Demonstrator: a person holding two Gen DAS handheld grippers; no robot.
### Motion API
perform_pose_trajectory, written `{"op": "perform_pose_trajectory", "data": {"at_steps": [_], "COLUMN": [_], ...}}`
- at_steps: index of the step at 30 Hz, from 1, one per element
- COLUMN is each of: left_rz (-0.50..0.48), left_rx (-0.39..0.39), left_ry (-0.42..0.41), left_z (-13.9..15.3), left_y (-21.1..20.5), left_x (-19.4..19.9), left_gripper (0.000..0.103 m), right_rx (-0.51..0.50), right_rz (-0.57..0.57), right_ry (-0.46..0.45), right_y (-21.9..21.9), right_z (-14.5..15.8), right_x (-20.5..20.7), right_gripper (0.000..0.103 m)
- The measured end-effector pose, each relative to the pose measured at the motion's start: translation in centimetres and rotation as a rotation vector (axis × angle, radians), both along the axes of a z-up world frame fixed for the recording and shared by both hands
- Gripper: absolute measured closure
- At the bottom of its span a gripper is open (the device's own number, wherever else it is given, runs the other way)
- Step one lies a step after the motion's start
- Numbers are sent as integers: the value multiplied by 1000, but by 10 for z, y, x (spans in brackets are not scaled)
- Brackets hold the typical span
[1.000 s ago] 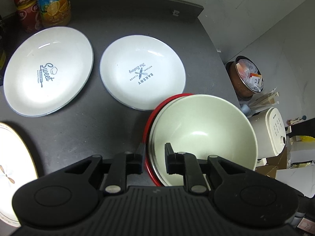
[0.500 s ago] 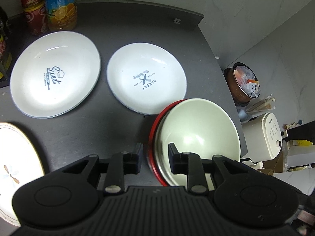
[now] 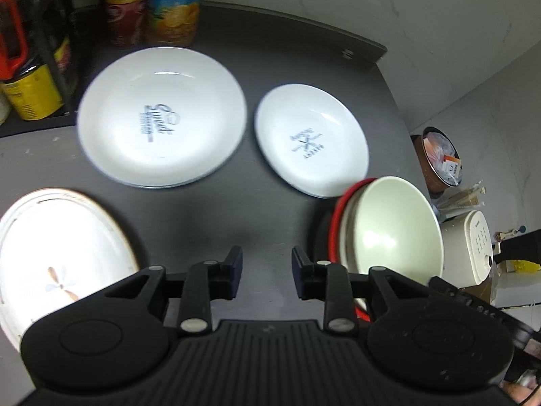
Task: Organize plates and bowls
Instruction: 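Lower the cream bowl onto the nested bowls and open both grippers, then move both grippers toward the white flower-pattern plate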
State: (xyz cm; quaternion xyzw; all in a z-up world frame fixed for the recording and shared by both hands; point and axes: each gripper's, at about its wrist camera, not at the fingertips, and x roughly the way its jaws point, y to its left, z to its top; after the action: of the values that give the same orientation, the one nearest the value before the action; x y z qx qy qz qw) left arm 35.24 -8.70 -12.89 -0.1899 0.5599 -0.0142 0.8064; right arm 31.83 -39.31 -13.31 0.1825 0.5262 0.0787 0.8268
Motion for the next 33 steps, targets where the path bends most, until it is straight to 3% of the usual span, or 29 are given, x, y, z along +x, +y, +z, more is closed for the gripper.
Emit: {"op": "perform_pose_trajectory", "data": {"at_steps": [6, 12, 19, 28, 33], "left_rz": [11, -8, -31, -24, 6], "left_rx": [31, 51, 69, 84, 77], "left_ry": [-22, -48, -80, -90, -91], "left_z": [4, 10, 18, 22, 23], "left_y": [23, 42, 71, 109, 127], "left_x": [-14, -26, -39, -54, -61], "left_gripper": [55, 46, 36, 33, 33], "right_rx": [3, 12, 11, 18, 21], "right_rz": [-44, -66, -63, -40, -7], "right_ry": [-38, -57, -70, -89, -92], "right_y": [6, 25, 56, 94, 110], "right_z": [18, 31, 38, 49, 53], "right_x": [-9, -18, -29, -39, -37], "right_gripper": [54, 51, 33, 15, 14]}}
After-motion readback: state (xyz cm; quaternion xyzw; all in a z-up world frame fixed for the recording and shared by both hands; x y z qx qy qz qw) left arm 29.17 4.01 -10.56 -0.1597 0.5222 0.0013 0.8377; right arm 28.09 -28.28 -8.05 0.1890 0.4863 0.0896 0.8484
